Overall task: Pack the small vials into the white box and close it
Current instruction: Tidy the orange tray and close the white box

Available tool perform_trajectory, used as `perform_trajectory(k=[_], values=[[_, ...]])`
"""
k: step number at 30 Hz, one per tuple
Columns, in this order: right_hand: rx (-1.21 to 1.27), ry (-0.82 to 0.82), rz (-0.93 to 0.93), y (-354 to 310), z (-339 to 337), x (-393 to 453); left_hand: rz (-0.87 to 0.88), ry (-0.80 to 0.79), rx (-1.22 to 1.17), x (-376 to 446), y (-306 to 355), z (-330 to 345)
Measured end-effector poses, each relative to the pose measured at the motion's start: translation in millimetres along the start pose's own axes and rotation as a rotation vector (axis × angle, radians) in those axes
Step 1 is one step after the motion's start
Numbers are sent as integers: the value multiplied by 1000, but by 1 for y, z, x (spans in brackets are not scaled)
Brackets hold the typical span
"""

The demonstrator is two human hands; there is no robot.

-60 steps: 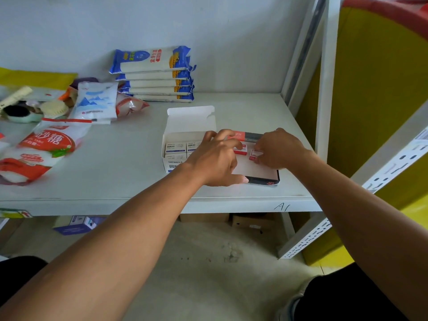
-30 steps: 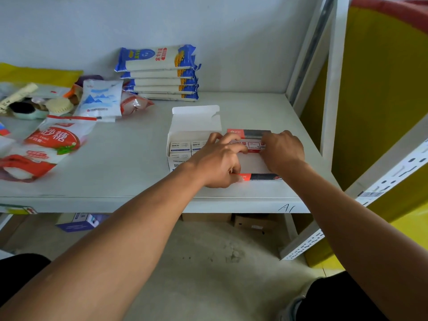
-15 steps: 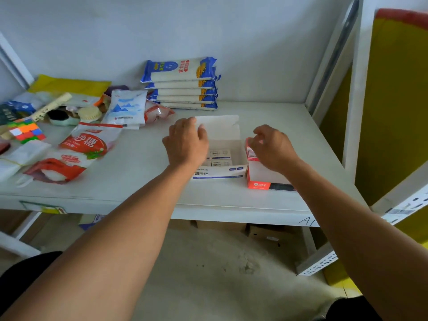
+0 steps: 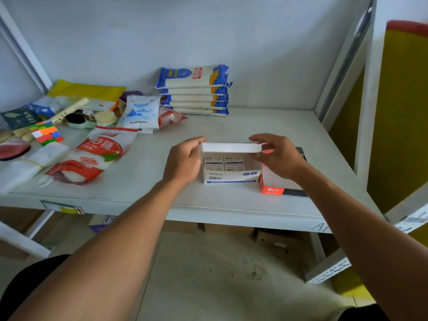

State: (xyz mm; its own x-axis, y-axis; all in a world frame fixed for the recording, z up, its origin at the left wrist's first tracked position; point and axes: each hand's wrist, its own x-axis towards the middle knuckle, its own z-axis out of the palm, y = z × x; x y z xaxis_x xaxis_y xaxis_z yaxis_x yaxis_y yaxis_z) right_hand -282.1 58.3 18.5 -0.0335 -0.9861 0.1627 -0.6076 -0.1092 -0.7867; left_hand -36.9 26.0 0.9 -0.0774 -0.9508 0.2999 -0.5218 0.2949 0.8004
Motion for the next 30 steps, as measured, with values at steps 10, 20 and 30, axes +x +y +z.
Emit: perform_trajectory(k=[10, 20, 30], values=[[-17, -141, 78, 2, 4, -18, 224, -375, 525, -34, -21, -6], [-180, -116, 15, 1, 7, -18, 258, -228, 368, -26, -17, 3], [-48, -37, 94, 0, 7, -19, 232, -5, 188, -16, -15, 15]])
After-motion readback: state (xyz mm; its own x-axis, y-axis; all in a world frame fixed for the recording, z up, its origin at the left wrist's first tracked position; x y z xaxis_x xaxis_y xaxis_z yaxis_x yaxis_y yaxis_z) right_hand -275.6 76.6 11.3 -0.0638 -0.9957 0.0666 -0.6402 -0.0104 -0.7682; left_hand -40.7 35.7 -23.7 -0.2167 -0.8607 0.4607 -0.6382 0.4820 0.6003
